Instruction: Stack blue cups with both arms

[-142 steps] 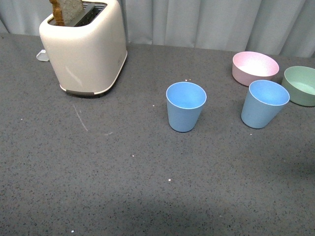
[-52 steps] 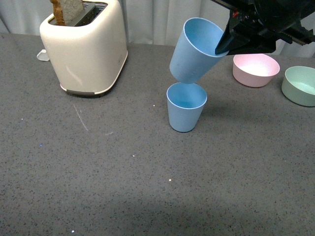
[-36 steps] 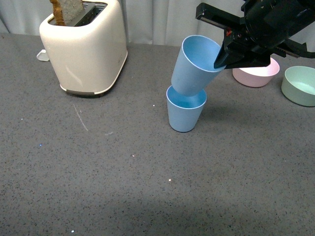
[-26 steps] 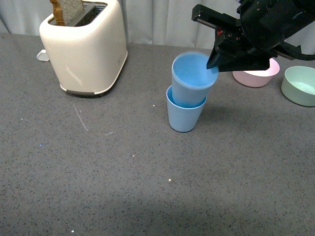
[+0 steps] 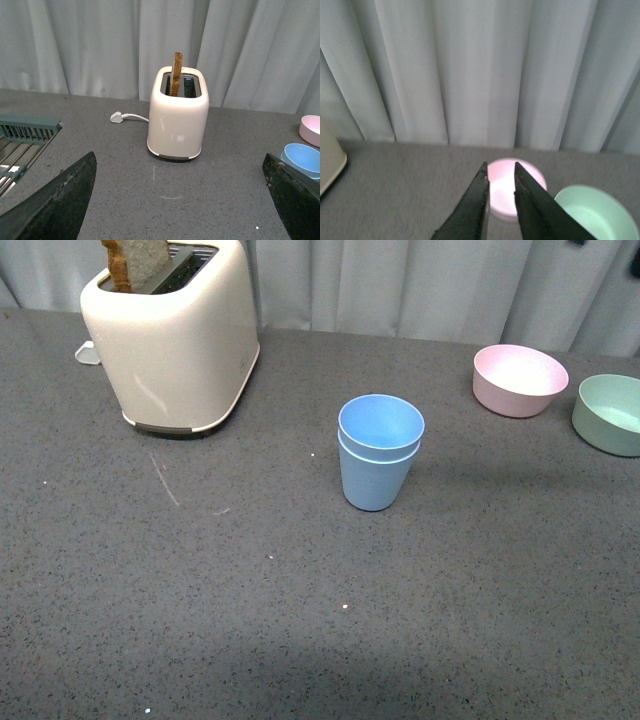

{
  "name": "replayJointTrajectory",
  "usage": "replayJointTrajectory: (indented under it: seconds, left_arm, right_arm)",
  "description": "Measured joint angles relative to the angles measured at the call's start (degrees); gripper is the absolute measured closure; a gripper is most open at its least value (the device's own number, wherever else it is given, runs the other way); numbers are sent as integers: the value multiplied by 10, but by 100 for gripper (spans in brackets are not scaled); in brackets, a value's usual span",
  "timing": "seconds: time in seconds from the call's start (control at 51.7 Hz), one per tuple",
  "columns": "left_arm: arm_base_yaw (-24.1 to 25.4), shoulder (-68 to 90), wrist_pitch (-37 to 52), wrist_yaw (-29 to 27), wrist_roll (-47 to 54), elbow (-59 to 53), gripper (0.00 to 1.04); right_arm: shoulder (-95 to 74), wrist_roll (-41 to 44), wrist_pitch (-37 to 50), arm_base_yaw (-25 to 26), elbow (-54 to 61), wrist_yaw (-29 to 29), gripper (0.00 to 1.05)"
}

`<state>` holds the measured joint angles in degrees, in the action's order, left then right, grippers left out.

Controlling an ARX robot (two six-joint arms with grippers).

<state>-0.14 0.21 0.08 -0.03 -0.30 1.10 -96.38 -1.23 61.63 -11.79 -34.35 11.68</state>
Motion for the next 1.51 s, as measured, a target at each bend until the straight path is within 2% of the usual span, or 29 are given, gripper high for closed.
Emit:
replayJointTrajectory:
  seconds: [0.058,0.309,0.657,0.773,0.831,0.909,1.044,1.508]
  left_arm:
    - [0,0,0,0,0,0,7]
    - [0,0,0,0,0,0,7]
    - [0,0,0,0,0,0,7]
    - [0,0,0,0,0,0,7]
    - [0,0,0,0,0,0,7]
    - [0,0,0,0,0,0,7]
    - [0,0,0,0,0,0,7]
    - [0,0,0,0,0,0,7]
  right_arm:
    - [40,6,16,12,38,-9,104]
    - [94,11,53,38,160,-41,104]
    - [228,11,15,69,249,-68,104]
    - [278,10,-12,76,272,-78,104]
    - [309,11,-31,100,285,-111,104]
    - [342,11,-52,114,296,-112,104]
    - [388,11,-85,116,308,-114,104]
    - [637,11,-296,116,342,-116,104]
